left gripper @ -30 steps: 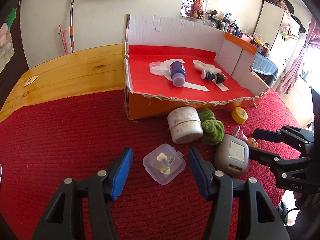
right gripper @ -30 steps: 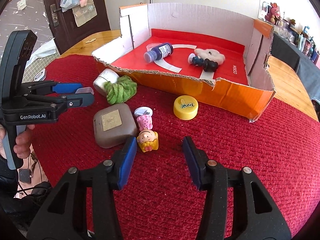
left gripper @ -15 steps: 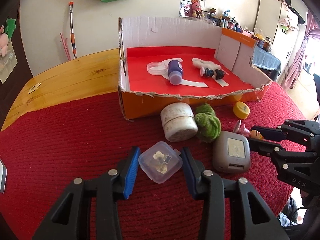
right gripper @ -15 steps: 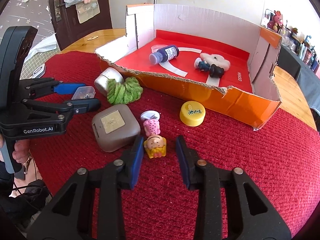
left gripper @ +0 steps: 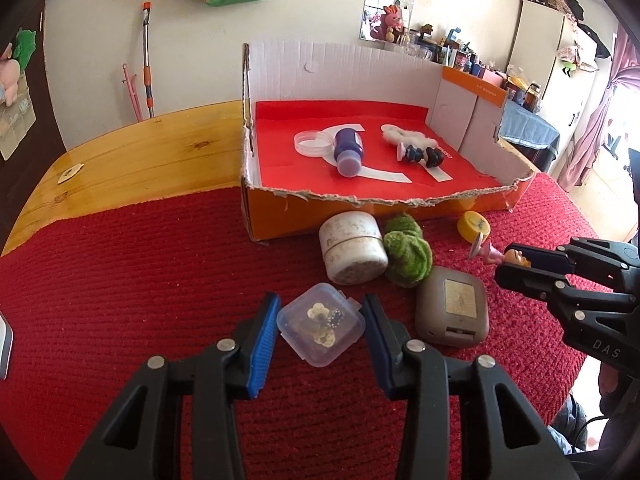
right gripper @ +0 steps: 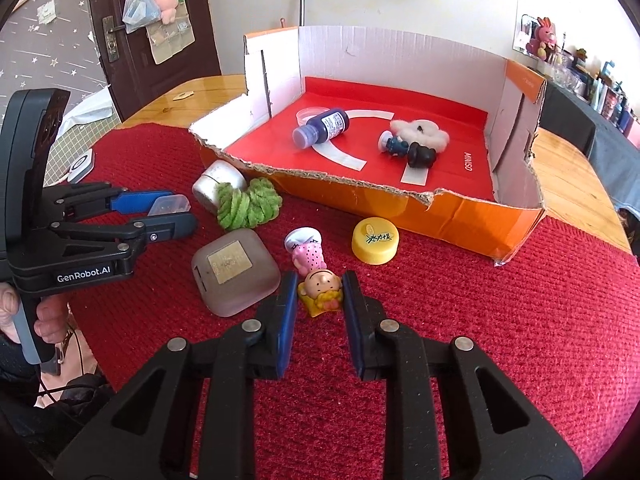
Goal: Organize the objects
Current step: 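Grasp the clear plastic box with the left gripper while the right gripper grasps the pink-haired doll, then carry the clear plastic box and pink-haired doll into the box with both tools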
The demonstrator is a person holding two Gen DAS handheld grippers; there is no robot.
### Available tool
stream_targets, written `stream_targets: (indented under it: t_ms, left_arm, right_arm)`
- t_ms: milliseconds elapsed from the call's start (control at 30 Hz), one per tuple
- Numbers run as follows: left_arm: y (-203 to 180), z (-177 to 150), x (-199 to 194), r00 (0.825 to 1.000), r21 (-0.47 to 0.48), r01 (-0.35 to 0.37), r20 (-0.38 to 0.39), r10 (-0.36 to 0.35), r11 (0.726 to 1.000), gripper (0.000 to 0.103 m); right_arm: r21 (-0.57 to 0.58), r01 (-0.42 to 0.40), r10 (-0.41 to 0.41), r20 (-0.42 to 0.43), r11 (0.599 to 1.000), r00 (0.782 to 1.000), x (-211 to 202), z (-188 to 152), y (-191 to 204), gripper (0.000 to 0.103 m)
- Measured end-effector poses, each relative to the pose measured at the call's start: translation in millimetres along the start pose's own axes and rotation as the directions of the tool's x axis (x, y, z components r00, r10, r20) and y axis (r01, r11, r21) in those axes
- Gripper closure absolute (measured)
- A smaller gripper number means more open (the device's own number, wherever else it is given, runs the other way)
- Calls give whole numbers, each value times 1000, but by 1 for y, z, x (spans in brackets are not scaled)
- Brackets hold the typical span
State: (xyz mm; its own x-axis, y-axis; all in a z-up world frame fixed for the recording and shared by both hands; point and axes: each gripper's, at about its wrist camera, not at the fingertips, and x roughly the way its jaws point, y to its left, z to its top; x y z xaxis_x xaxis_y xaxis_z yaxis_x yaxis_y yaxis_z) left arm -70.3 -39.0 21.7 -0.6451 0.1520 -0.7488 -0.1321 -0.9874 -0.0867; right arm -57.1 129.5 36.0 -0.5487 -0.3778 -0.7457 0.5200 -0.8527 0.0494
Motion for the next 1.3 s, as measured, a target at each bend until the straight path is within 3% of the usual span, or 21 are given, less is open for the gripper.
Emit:
stream_targets:
  t_ms: [867,1300]
  left_arm:
    - [-17,17,-24,997,17,54,62,-55,998,59]
    - [-23,46,-21,994,39,72,81,-75,997,59]
  right_arm:
    - [-5,-26,26,65,1000,998,-23,10,2,82]
    - [-7,-21,21,92,1000,996,-30,22,-4,82]
